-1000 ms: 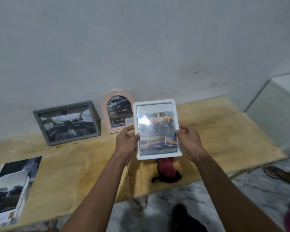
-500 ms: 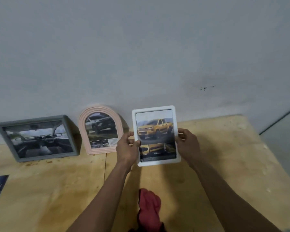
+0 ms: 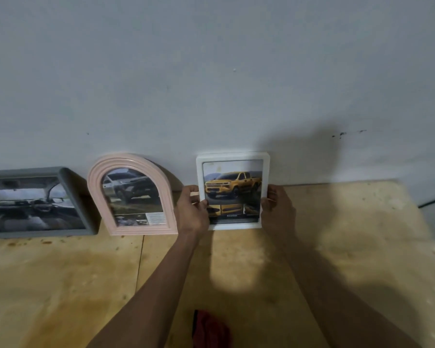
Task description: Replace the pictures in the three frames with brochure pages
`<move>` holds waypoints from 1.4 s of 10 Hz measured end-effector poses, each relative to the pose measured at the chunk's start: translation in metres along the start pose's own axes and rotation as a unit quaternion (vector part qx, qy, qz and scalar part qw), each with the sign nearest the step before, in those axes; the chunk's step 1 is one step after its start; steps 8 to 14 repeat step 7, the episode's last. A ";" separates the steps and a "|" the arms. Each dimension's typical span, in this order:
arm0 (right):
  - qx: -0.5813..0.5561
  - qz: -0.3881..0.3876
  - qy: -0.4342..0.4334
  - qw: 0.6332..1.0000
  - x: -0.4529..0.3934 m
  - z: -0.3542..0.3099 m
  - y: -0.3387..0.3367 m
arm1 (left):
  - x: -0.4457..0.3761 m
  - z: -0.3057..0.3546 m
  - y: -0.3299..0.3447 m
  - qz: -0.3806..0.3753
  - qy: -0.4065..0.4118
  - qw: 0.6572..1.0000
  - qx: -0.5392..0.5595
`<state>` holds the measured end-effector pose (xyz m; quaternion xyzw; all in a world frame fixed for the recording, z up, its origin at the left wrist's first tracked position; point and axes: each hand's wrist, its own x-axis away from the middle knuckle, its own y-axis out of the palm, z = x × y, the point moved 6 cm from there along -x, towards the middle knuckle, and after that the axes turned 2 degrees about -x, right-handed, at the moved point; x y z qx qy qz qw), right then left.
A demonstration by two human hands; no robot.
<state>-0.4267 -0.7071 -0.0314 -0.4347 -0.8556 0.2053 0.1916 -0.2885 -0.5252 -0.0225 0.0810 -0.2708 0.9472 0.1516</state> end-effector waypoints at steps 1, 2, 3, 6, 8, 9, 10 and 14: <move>0.007 -0.002 -0.003 1.000 -0.006 0.004 0.003 | -0.005 -0.006 0.007 0.010 -0.006 1.000 0.002; 0.002 -0.005 -0.002 1.000 -0.011 0.008 0.005 | -0.008 -0.013 0.013 0.013 -0.014 1.000 0.000; -0.010 -0.012 0.003 1.000 -0.012 0.008 0.007 | -0.009 -0.014 0.015 0.017 -0.009 1.000 0.004; -0.008 -0.019 0.017 1.000 -0.015 0.008 0.010 | -0.005 -0.006 0.014 0.010 0.004 1.000 0.027; -0.018 -0.018 0.029 0.999 -0.012 0.015 0.009 | 0.002 -0.003 0.013 0.000 -0.012 0.999 0.047; -0.018 -0.018 0.029 0.999 -0.012 0.015 0.009 | 0.002 -0.003 0.013 0.000 -0.012 0.999 0.047; -0.018 -0.018 0.029 0.999 -0.012 0.015 0.009 | 0.002 -0.003 0.013 0.000 -0.012 0.999 0.047; -0.018 -0.018 0.029 0.999 -0.012 0.015 0.009 | 0.002 -0.003 0.013 0.000 -0.012 0.999 0.047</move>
